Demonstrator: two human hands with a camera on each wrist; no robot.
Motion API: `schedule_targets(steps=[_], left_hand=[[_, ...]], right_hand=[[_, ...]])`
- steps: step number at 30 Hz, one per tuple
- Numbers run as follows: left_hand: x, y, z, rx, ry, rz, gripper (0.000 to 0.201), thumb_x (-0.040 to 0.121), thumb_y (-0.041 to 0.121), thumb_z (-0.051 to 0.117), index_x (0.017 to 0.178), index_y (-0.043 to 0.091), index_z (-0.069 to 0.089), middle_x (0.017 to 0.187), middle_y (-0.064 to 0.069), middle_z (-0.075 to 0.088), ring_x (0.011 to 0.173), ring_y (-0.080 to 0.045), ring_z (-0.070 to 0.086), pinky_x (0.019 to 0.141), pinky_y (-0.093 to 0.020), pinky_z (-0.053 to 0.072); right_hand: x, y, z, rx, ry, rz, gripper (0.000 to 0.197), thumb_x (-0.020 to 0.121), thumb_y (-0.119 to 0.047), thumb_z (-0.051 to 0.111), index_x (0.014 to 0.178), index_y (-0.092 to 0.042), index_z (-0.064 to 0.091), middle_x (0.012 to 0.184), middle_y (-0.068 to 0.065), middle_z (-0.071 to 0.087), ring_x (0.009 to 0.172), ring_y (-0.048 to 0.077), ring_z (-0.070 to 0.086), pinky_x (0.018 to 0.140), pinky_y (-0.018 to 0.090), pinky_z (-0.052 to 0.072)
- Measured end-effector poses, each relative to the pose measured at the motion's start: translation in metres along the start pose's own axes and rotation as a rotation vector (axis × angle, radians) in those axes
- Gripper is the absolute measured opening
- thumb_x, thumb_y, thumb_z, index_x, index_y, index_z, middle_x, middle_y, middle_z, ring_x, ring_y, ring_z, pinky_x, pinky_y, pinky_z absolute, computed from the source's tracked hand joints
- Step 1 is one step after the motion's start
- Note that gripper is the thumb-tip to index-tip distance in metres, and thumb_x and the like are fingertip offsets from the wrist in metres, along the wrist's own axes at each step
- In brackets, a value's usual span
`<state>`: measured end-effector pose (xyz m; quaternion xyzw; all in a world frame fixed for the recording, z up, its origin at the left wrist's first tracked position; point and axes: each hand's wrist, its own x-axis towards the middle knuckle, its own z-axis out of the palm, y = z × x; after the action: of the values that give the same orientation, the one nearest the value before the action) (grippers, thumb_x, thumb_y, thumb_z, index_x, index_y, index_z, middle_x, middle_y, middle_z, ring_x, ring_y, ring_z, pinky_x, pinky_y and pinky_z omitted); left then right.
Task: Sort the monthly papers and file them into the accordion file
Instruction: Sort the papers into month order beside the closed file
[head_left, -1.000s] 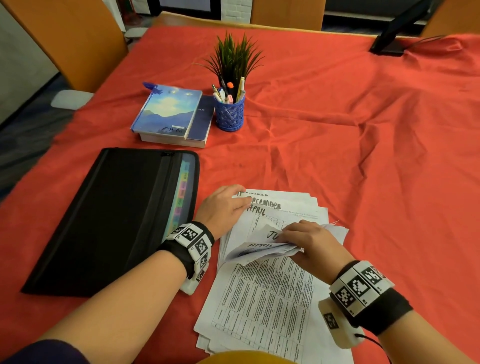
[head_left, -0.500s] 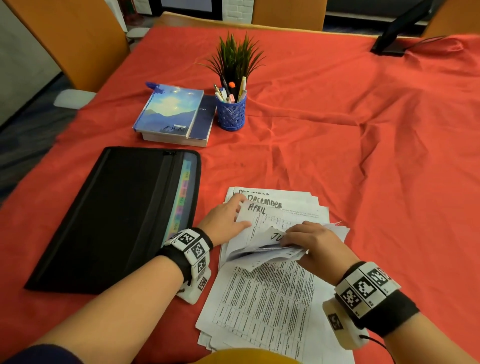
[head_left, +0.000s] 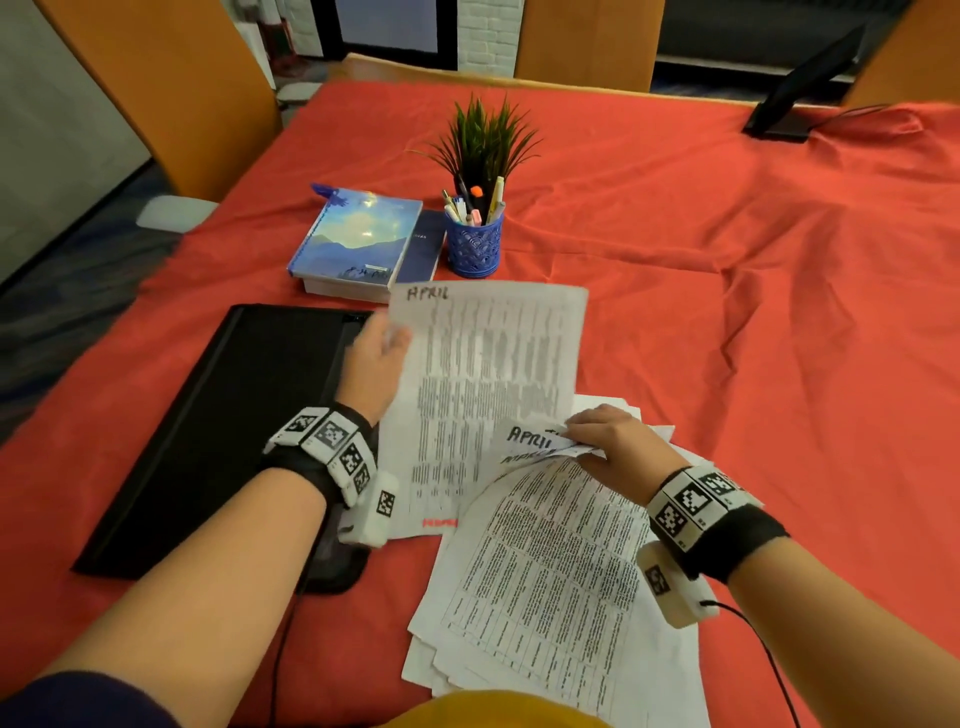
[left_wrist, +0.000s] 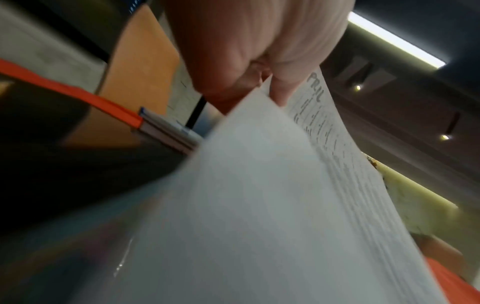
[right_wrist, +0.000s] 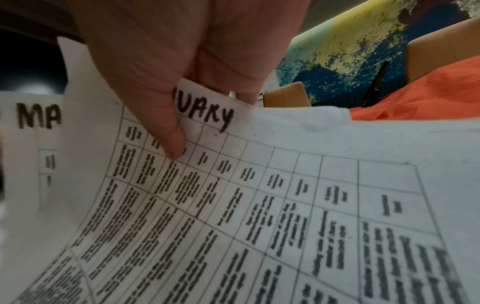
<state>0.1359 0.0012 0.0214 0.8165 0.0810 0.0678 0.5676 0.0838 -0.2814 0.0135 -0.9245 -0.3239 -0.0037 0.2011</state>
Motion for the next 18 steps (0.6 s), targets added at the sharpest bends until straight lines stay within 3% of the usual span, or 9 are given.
schedule_targets(steps=[2,4,6,8,10,13,16,18], left_hand=[[0.01,0.008,-0.025,0.029,0.11,0.06,0.02,0.097,0.012,0.047,0.114,0.004,0.055,0.108,-0.001,0.06,0.097,-0.013,0.056,0.082,-0.024,0.043],[0.021,0.016,-0.054,0.055,0.183,0.117,0.019,0.096,0.011,0.048,0.112,0.004,0.056,0.108,-0.003,0.06,0.097,-0.015,0.057,0.084,-0.026,0.044],[0.026,0.025,-0.082,0.066,0.229,0.15,0.019,0.095,0.009,0.049,0.113,0.008,0.056,0.108,-0.003,0.06,0.094,-0.011,0.057,0.084,-0.025,0.045],[0.028,0.031,-0.102,0.039,0.243,0.132,0.024,0.096,0.009,0.049,0.119,0.006,0.055,0.112,-0.001,0.059,0.099,-0.011,0.057,0.087,-0.025,0.046],[0.026,0.034,-0.112,0.007,0.231,0.103,0.027,0.096,0.009,0.049,0.122,0.005,0.054,0.114,0.0,0.059,0.104,-0.012,0.057,0.088,-0.026,0.046],[0.018,0.032,-0.103,0.006,0.191,0.049,0.025,0.095,0.01,0.049,0.119,0.006,0.056,0.113,-0.003,0.061,0.101,-0.013,0.058,0.08,-0.021,0.047],[0.004,0.026,-0.073,-0.001,0.09,0.013,0.021,0.094,0.009,0.05,0.113,0.009,0.059,0.105,-0.003,0.062,0.094,-0.014,0.057,0.068,-0.013,0.045],[-0.007,0.02,-0.044,0.014,-0.006,-0.047,0.021,0.094,0.008,0.05,0.111,0.006,0.06,0.1,-0.005,0.062,0.089,-0.015,0.056,0.067,-0.021,0.042]], right_hand=[[0.003,0.007,0.006,-0.039,-0.012,0.042,0.022,0.062,0.0,0.078,0.082,-0.007,0.073,0.108,0.022,0.064,0.095,0.042,0.062,0.08,0.053,0.049],[0.002,0.01,0.006,-0.03,-0.015,0.062,0.022,0.061,-0.001,0.081,0.08,-0.008,0.073,0.118,0.025,0.058,0.104,0.043,0.058,0.086,0.054,0.046],[-0.002,0.006,-0.004,0.033,-0.029,0.04,0.023,0.062,0.0,0.08,0.082,-0.008,0.073,0.11,0.018,0.065,0.098,0.031,0.064,0.084,0.041,0.05],[-0.009,0.0,-0.018,0.083,-0.048,0.008,0.024,0.062,0.003,0.079,0.082,-0.009,0.074,0.086,0.007,0.072,0.076,0.014,0.067,0.065,0.025,0.054],[-0.016,-0.011,-0.038,0.139,-0.105,0.082,0.022,0.068,0.001,0.077,0.083,-0.016,0.075,0.076,-0.002,0.072,0.076,0.006,0.062,0.063,0.02,0.047],[-0.026,-0.026,-0.079,0.225,-0.287,0.226,0.032,0.076,-0.011,0.074,0.091,-0.037,0.066,0.079,-0.012,0.07,0.076,0.003,0.063,0.066,0.019,0.048],[-0.028,-0.045,-0.12,0.291,-0.396,0.291,0.014,0.077,-0.014,0.074,0.08,-0.027,0.072,0.073,-0.011,0.07,0.067,-0.004,0.059,0.064,0.019,0.049],[-0.023,-0.05,-0.136,0.361,-0.426,0.34,0.016,0.076,-0.01,0.074,0.082,-0.024,0.071,0.07,-0.014,0.07,0.064,-0.007,0.059,0.063,0.012,0.047]])
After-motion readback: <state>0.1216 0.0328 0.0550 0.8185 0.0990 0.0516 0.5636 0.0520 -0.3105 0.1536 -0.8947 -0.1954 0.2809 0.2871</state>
